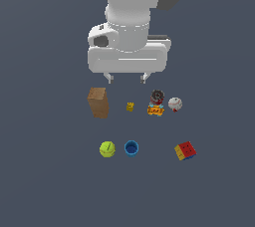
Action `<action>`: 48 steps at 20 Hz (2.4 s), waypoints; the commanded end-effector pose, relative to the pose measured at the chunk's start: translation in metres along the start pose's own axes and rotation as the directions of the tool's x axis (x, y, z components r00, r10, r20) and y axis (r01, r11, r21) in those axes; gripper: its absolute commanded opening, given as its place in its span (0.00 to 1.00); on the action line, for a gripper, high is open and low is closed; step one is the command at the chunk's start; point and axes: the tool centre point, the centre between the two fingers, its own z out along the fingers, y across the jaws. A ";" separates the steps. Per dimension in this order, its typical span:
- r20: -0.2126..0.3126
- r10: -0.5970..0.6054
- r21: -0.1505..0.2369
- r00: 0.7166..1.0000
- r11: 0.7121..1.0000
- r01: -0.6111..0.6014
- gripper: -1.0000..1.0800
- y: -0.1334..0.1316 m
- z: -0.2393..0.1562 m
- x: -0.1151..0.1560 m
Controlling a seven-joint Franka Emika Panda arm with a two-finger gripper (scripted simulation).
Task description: Pick up a designated object from a clutter of objects.
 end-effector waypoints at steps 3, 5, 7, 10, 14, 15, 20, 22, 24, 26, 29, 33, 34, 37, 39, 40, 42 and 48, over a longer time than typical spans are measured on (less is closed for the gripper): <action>0.001 0.002 0.002 1.000 1.000 -0.002 0.96 0.000 0.000 0.000; 0.004 0.008 0.008 1.000 1.000 -0.008 0.96 0.001 0.002 0.001; 0.008 0.016 0.017 1.000 1.000 -0.016 0.96 0.002 0.004 0.002; 0.011 0.023 0.024 1.000 0.999 -0.023 0.96 0.002 0.005 0.003; 0.011 0.022 0.023 1.000 0.999 -0.022 0.96 0.003 0.005 0.003; 0.011 0.022 0.023 1.000 0.999 -0.022 0.96 0.003 0.006 0.003; 0.014 0.026 0.023 1.000 0.999 -0.026 0.96 0.006 0.015 0.010; 0.016 0.028 0.023 0.999 0.999 -0.028 0.96 0.008 0.021 0.014; 0.018 0.031 0.023 0.999 0.999 -0.031 0.96 0.011 0.029 0.019; 0.021 0.034 0.023 0.999 0.999 -0.034 0.96 0.014 0.039 0.025; 0.027 0.040 0.023 0.999 0.999 -0.041 0.96 0.020 0.057 0.035; 0.036 0.050 0.023 0.998 0.998 -0.051 0.96 0.031 0.089 0.049; 0.038 0.053 0.022 0.998 0.998 -0.054 0.96 0.034 0.099 0.053; 0.046 0.061 0.022 0.997 0.998 -0.062 0.96 0.044 0.127 0.063; 0.051 0.067 0.021 0.996 0.997 -0.068 0.96 0.050 0.147 0.069; 0.054 0.070 0.021 0.996 0.997 -0.071 0.96 0.054 0.157 0.071; 0.058 0.075 0.020 0.995 0.997 -0.076 0.96 0.060 0.176 0.075; 0.069 0.087 0.019 0.994 0.996 -0.088 0.96 0.074 0.222 0.082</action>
